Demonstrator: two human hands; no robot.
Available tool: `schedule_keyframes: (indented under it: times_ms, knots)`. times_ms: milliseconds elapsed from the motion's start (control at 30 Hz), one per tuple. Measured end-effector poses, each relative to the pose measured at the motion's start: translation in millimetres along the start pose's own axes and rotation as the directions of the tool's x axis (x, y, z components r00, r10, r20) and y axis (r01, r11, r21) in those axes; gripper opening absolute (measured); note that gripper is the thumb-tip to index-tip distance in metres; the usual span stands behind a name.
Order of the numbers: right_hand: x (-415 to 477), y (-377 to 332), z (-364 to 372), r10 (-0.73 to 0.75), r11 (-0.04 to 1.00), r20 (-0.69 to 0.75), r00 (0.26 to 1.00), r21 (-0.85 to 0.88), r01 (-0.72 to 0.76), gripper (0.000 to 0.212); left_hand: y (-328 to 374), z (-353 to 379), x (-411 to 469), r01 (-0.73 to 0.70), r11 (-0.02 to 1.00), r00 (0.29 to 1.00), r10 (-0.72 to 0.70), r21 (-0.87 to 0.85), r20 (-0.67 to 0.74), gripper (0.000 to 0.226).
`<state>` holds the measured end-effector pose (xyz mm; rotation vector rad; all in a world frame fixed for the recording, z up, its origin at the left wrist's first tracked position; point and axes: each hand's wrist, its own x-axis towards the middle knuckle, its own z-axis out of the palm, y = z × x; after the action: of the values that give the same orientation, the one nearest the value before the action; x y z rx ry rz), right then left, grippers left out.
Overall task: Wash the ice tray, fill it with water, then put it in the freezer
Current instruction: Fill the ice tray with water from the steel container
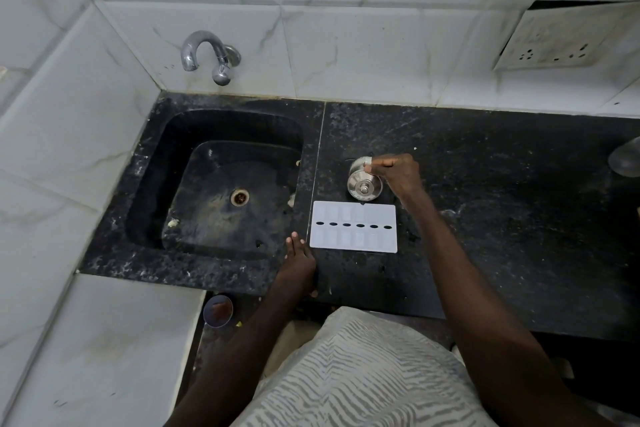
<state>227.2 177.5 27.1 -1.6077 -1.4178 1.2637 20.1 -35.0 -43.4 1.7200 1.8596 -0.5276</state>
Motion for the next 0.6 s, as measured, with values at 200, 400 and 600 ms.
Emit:
schedule_keyframes:
  times_ms: [200,400,600]
  knots:
    - [2.0,1.1,1.7,-0.025,1.000,0.014,1.000,0.009,0.025,0.025,0.7,-1.8,0.5,0.004,1.000,1.000,-0.004,-0.004,0.020,0.133]
    - [-0.3,-3.3,0.9,-0.025,1.000,0.018,1.000,0.008,0.025,0.027,-0.1,-0.2,0.6,0.002,1.000,1.000,-0.002,-0.004,0.010,0.133]
    - [-0.4,-5.6,0.9,0.019,0.999,-0.006,1.000,0.050,-0.019,0.023,0.7,-0.9,0.1,0.001,1.000,1.000,-0.001,0.019,0.000,0.130]
